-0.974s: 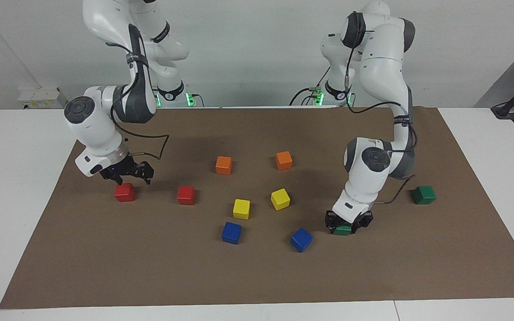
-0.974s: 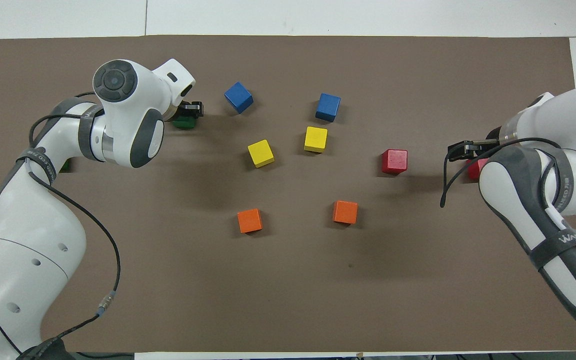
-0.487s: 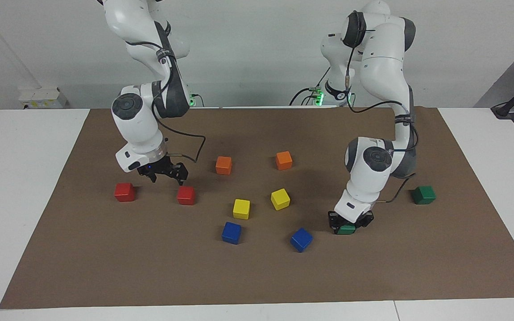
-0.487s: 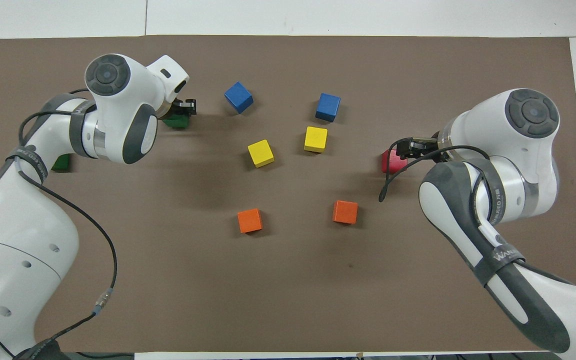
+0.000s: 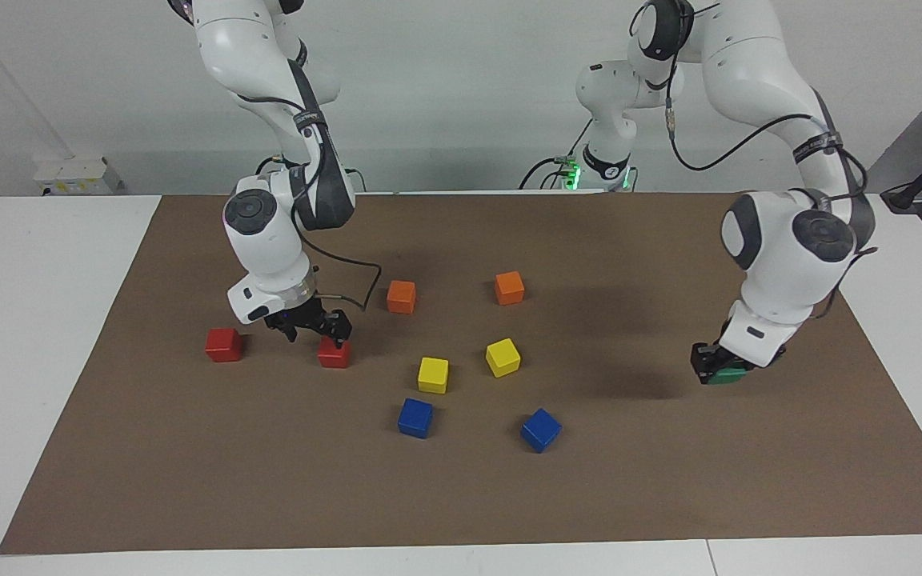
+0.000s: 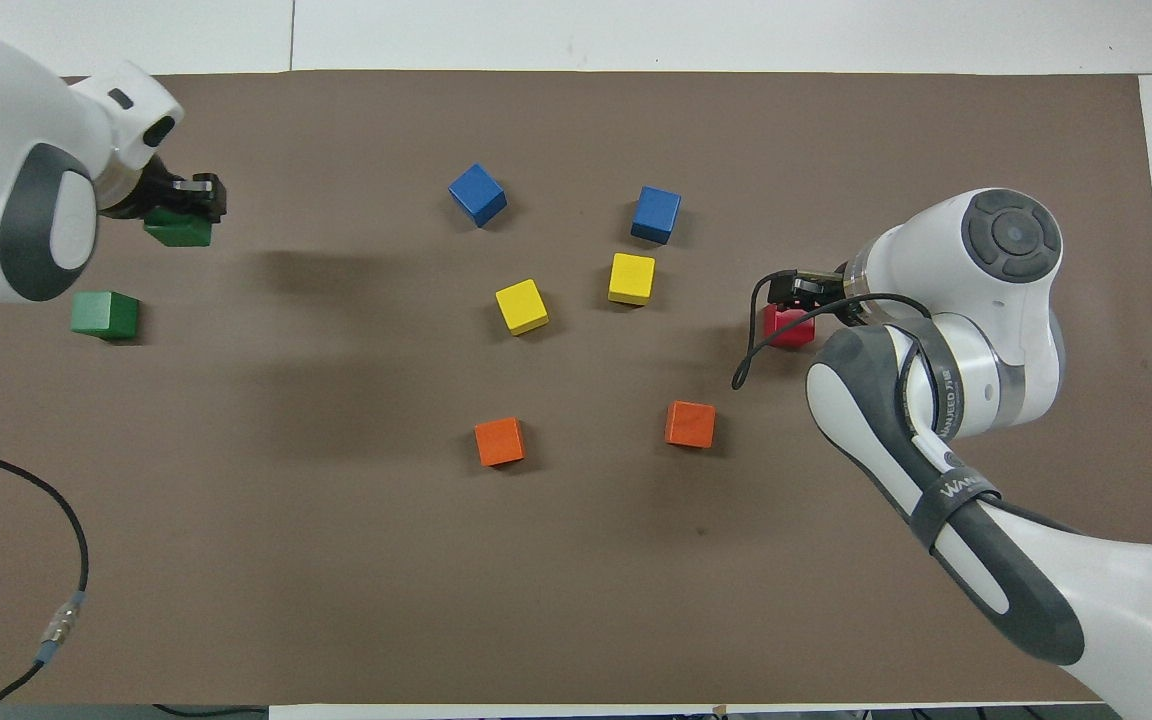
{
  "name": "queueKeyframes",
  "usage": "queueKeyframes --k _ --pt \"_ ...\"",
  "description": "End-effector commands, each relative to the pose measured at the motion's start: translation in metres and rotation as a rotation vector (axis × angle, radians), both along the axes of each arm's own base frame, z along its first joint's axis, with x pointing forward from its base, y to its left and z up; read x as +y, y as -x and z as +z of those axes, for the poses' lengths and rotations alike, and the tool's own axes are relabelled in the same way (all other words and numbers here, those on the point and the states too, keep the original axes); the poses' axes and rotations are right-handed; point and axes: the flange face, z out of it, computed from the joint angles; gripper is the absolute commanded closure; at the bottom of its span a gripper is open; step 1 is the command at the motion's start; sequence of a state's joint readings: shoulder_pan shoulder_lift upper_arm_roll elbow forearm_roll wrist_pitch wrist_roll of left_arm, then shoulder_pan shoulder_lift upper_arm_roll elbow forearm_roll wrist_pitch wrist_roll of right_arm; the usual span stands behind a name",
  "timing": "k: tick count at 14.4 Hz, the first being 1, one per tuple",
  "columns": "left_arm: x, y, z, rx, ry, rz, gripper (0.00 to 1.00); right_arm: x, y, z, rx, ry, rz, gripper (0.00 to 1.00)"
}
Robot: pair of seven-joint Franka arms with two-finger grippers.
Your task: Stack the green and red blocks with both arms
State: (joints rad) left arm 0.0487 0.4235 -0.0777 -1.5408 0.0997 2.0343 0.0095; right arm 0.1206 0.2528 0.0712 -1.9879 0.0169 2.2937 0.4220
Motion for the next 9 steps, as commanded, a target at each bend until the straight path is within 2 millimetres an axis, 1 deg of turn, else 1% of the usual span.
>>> queueKeyframes --k 1,2,3,7,8,9 --pt "0.069 0.025 -0.008 0.044 0.000 -0.099 1.00 0.008 -0.003 -0.003 -0.012 -0.011 -0.021 0.00" --pt "0.091 0.029 -0.009 0.044 0.007 -0.127 1.00 0.008 -0.003 -0.004 -0.016 -0.012 -0.023 0.00" --pt "0.109 0.032 -0.013 0.035 0.024 -0.149 1.00 0.008 -0.004 -0.006 -0.019 -0.013 -0.024 0.00" --pt "0.146 0.046 -0.041 0.019 0.023 -0.256 1.00 0.013 -0.006 -0.019 -0.026 -0.017 -0.027 0.00" --pt "0.150 0.046 -0.042 0.001 0.032 -0.291 1.00 0.012 -0.006 -0.022 -0.024 -0.016 -0.030 0.00" --pt "0.149 0.045 -0.041 -0.016 0.051 -0.305 1.00 0.013 -0.006 -0.023 -0.023 -0.016 -0.027 0.00"
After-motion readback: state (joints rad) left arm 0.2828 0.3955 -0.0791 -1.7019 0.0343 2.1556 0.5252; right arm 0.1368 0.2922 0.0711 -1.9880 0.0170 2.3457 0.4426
